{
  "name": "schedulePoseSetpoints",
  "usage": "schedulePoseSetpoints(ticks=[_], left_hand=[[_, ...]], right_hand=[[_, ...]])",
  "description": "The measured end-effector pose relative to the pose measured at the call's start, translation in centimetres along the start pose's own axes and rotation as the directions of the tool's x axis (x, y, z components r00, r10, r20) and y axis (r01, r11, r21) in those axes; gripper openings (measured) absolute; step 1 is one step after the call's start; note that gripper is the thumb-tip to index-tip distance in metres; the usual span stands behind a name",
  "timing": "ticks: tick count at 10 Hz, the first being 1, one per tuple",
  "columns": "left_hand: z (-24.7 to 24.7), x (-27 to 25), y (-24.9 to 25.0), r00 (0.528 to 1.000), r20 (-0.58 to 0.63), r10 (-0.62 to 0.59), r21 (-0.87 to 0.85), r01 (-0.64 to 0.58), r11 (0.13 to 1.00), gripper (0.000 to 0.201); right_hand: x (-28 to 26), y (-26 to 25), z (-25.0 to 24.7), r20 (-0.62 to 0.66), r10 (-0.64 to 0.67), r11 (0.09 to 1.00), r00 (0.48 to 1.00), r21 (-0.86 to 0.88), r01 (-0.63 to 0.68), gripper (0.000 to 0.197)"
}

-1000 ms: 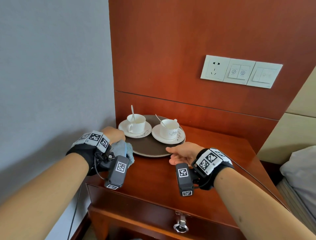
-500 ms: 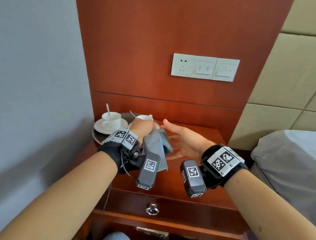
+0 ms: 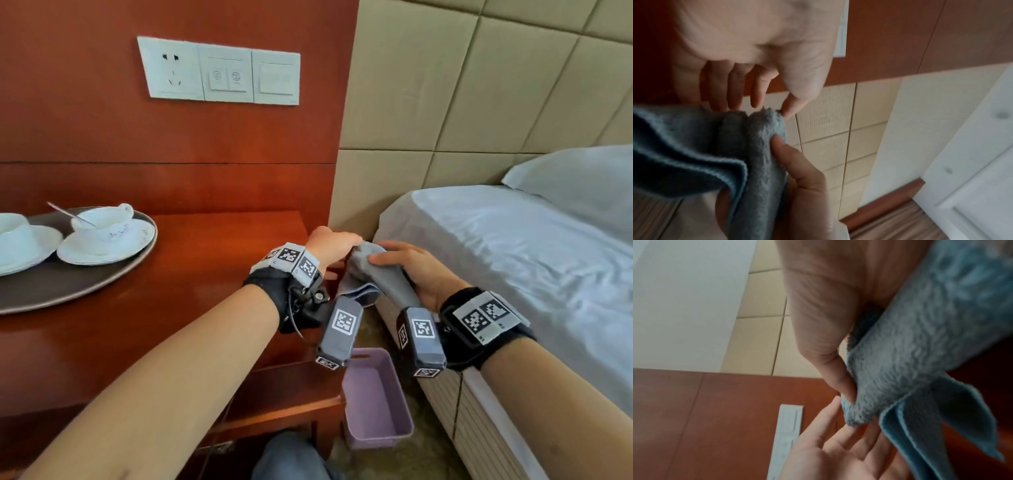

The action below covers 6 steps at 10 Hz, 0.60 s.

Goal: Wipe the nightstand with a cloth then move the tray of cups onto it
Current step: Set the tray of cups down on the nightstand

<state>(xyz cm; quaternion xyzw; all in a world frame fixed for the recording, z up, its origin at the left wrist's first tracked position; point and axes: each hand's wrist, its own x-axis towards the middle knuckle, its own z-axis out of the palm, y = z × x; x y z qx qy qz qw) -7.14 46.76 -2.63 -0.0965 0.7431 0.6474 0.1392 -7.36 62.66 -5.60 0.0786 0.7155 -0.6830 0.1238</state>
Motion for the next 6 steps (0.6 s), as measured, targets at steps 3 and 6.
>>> schedulePoseSetpoints(ticks=[3,6], left_hand=[[5.4,3.2,-1.1,0.992,0.042,-0.121,0.089,0.117,0.989,0.009],[3.0,3.3,-1.6,0.996,0.031,-0.078,0.106,0.074,0.992,0.02]], right_hand=[[0.1,6.5,-6.0,-0.156,0.33,0.942,0.931,0.115,-0.315,0.021],[1.8,7.2,-5.5,-0.223,0.342,0.927,0.913,0.242,-0.288,0.011]])
